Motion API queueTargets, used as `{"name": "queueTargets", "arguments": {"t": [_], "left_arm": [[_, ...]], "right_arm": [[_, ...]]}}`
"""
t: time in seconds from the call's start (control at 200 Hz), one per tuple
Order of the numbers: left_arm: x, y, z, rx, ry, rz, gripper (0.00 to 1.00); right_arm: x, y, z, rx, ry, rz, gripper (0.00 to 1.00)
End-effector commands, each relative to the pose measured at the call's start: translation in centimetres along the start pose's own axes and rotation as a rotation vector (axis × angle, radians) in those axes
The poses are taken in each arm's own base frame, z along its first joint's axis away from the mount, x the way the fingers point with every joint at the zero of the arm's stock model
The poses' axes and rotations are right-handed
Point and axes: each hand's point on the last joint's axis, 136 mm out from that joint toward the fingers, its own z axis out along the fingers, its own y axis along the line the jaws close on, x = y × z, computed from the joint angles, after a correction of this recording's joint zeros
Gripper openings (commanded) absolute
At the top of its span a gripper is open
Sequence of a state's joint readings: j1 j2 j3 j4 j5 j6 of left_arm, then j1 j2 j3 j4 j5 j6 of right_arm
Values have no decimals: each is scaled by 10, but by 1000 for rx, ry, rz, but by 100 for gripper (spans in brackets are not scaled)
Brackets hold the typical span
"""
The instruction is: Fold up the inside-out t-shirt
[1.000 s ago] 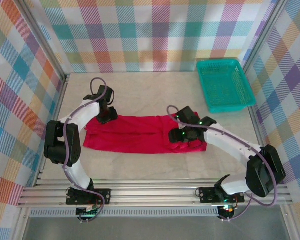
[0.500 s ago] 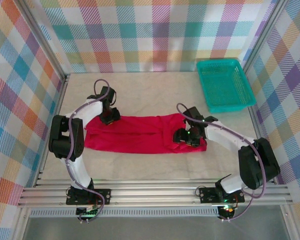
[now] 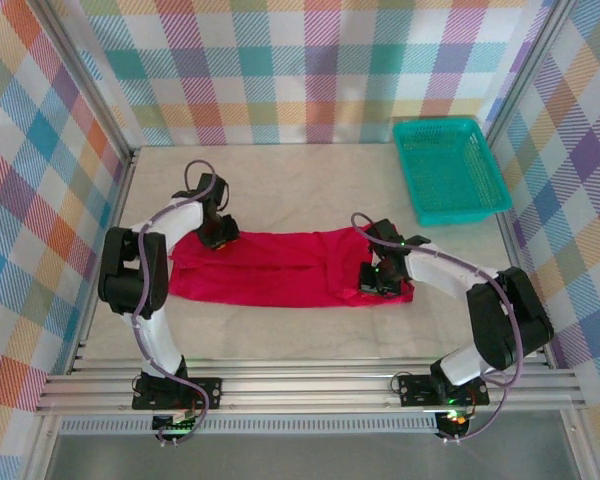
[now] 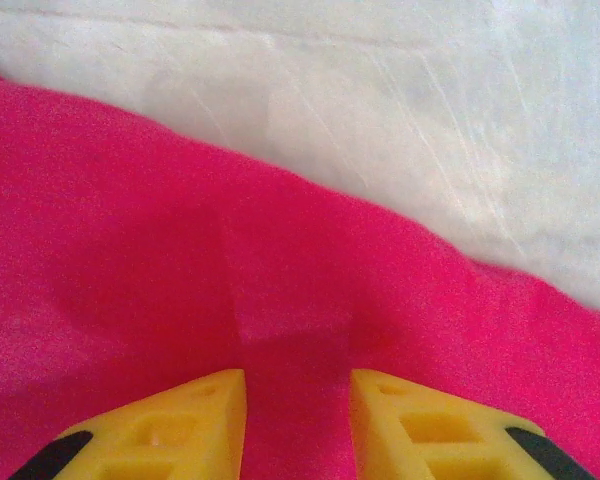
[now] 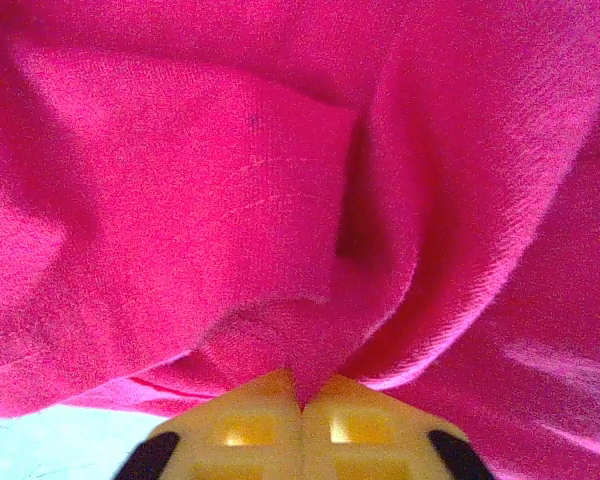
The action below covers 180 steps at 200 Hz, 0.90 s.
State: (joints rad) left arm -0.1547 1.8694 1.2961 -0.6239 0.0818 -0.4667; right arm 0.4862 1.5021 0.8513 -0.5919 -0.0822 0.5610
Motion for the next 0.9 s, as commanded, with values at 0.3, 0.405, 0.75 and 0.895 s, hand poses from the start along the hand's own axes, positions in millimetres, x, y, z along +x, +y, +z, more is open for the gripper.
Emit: {"name": "queueTargets", "arguments": {"t": [0.3,0.405,0.75,0.895], "left_arm": [[-7,57,29,-94,34,-142,29],[-8,66,29,-126,32,-138,28],[-18,31,-12,6,-24,-118,33],[-12,-12,-50,85,-73,-26,42]], "right_arm": [[39,-46,-15,155,28,19,0],[39,-58,-22,203,-22,52,0],[5,-28,-67,129,-145,0,62],[-41,26,-79,-41,-225,-24,60]]}}
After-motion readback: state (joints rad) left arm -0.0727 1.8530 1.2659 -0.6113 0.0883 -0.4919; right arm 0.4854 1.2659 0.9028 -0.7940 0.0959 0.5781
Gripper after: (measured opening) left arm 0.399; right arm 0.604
